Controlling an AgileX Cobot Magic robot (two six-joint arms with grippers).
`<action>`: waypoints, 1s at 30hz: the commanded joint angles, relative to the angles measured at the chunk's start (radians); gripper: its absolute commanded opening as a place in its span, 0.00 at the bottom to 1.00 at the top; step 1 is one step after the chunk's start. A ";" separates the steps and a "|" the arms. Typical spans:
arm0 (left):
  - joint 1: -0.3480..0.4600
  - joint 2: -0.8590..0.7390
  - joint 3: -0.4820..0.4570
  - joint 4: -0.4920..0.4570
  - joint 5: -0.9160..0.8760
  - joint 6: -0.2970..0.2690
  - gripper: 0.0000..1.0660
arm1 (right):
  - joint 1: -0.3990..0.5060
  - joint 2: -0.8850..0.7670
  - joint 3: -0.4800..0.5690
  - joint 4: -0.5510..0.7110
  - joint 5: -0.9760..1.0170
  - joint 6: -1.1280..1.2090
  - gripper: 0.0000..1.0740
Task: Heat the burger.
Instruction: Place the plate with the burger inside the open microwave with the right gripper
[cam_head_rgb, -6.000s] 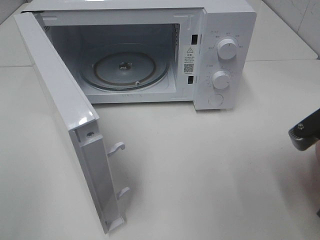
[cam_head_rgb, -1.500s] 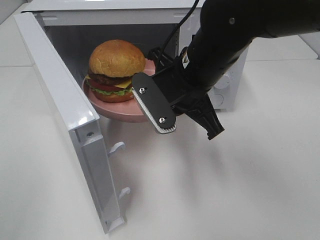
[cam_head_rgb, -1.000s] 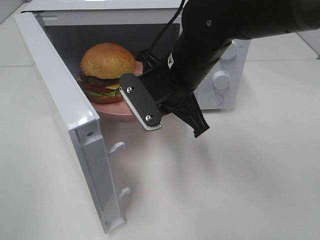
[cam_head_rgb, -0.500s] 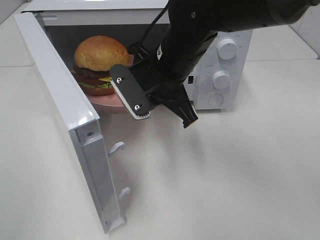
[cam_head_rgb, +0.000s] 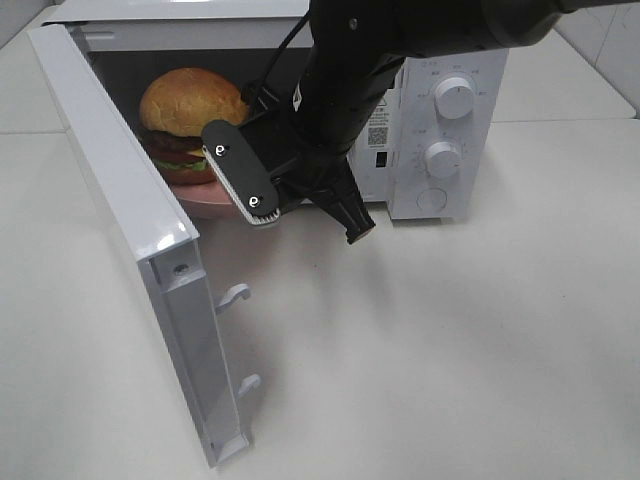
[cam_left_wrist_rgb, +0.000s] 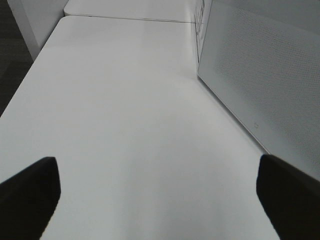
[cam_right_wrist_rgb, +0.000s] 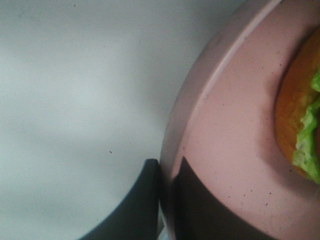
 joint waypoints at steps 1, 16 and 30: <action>-0.001 -0.004 -0.002 0.002 0.002 0.005 0.94 | 0.002 0.006 -0.042 0.007 -0.056 -0.004 0.00; -0.001 -0.004 -0.002 0.002 0.002 0.005 0.94 | -0.039 0.094 -0.185 0.007 -0.022 -0.003 0.00; -0.001 -0.004 -0.002 0.002 0.002 0.005 0.94 | -0.068 0.196 -0.333 0.015 0.035 0.009 0.00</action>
